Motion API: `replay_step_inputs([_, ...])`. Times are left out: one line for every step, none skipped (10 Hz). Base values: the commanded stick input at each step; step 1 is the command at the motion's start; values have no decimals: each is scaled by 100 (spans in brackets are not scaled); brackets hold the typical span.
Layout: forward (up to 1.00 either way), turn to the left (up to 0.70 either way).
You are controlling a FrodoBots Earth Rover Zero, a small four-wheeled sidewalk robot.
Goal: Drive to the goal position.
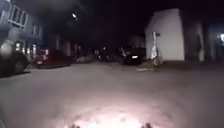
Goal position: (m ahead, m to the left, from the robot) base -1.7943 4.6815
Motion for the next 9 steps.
replay_step_inputs([100, 0])
replay_step_inputs([100, 0])
replay_step_inputs([100, 0])
replay_step_inputs([100, 0])
replay_step_inputs([100, 0])
replay_step_inputs([100, 0])
replay_step_inputs([100, 0])
replay_step_inputs([100, 0])
replay_step_inputs([100, 0])
